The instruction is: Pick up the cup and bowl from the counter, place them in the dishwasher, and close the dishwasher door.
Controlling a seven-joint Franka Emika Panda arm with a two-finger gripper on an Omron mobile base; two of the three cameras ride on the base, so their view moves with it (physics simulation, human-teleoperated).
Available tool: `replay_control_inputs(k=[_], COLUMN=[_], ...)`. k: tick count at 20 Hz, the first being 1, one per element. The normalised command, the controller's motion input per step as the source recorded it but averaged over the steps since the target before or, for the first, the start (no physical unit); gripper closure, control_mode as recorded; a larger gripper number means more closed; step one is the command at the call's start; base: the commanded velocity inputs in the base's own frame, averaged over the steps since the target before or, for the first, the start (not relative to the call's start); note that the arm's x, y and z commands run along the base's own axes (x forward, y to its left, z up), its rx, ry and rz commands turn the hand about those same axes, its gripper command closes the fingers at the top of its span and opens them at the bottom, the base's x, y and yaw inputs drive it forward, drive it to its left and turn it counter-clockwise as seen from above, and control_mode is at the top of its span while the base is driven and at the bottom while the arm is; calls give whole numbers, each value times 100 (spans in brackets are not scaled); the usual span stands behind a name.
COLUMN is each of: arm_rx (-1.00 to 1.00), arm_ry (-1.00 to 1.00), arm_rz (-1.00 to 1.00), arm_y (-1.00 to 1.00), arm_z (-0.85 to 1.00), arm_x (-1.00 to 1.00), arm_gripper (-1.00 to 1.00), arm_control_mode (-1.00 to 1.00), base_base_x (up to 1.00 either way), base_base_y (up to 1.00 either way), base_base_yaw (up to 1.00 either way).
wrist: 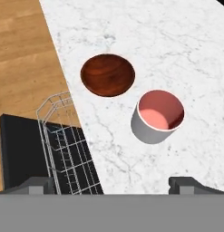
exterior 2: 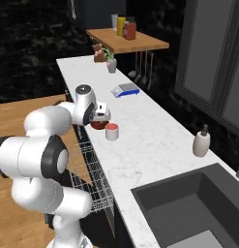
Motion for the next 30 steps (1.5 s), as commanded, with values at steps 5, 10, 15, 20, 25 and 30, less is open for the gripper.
replay_control_inputs(k=[5,10,15,20,25,30], arm_rx=[-2,-1,0,0,0,0], arm_ry=[4,2,2,0,4,7], arm_rz=[0,0,0,0,0,0], arm_y=[-1,-18,-30,-11,-5,0], arm_z=[-13,-36,-42,-30,-30,-19], arm_x=[40,23,19,51,52,21], arm_gripper=[-100,-100,-100,-100,-100,-100], arm_control_mode=[-100,-100,-100,-100,-100,-100], base_base_x=[0,0,0,0,0,0], base_base_y=[0,0,0,0,0,0], base_base_yaw=[0,0,0,0,0,0])
